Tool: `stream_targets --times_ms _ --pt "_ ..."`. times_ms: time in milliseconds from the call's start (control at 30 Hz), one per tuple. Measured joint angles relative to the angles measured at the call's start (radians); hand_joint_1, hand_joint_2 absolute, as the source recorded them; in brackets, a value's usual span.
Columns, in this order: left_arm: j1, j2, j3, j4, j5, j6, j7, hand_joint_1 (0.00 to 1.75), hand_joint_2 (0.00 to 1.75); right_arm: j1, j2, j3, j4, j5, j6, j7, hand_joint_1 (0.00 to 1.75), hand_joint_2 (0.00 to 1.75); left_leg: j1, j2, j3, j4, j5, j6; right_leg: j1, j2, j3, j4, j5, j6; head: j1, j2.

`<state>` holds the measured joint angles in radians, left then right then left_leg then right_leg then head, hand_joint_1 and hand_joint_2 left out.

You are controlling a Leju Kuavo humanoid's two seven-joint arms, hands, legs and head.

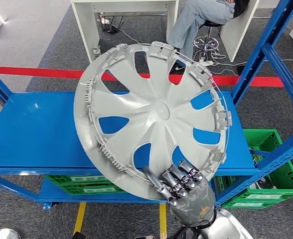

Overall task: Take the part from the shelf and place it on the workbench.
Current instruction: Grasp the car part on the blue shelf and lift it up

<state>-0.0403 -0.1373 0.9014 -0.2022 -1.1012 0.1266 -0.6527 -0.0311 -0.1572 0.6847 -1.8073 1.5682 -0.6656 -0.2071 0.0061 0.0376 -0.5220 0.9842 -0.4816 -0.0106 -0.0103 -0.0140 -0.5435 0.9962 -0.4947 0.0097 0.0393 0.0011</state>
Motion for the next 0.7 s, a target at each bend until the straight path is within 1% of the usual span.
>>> stream_targets --times_ms 367,533,700 --pt "0.0 0.0 0.0 0.0 -0.009 0.022 0.021 0.0 0.0 0.001 0.0 0.0 -0.005 0.0 0.0 -0.013 1.75 1.75 0.0 0.0 0.0 0.0 0.0 0.0 0.0 0.0 0.0 0.0 0.0 0.0 0.0 0.0" --pt "0.001 0.0 -0.001 0.0 -0.035 0.034 0.045 0.0 0.0 -0.003 0.0 0.005 -0.005 0.0 0.0 0.011 1.75 1.75 0.0 0.0 0.0 0.0 0.0 0.0 0.0 0.0 0.0 0.0 0.0 0.0 0.0 0.0" --pt "0.001 -0.004 0.0 0.0 -0.018 0.052 0.02 0.0 0.0 -0.005 0.0 0.01 -0.004 0.0 0.0 0.026 1.75 1.75 0.0 0.0 0.0 0.0 0.0 0.0 0.0 0.0 0.0 0.0 0.0 0.0 0.0 0.0"
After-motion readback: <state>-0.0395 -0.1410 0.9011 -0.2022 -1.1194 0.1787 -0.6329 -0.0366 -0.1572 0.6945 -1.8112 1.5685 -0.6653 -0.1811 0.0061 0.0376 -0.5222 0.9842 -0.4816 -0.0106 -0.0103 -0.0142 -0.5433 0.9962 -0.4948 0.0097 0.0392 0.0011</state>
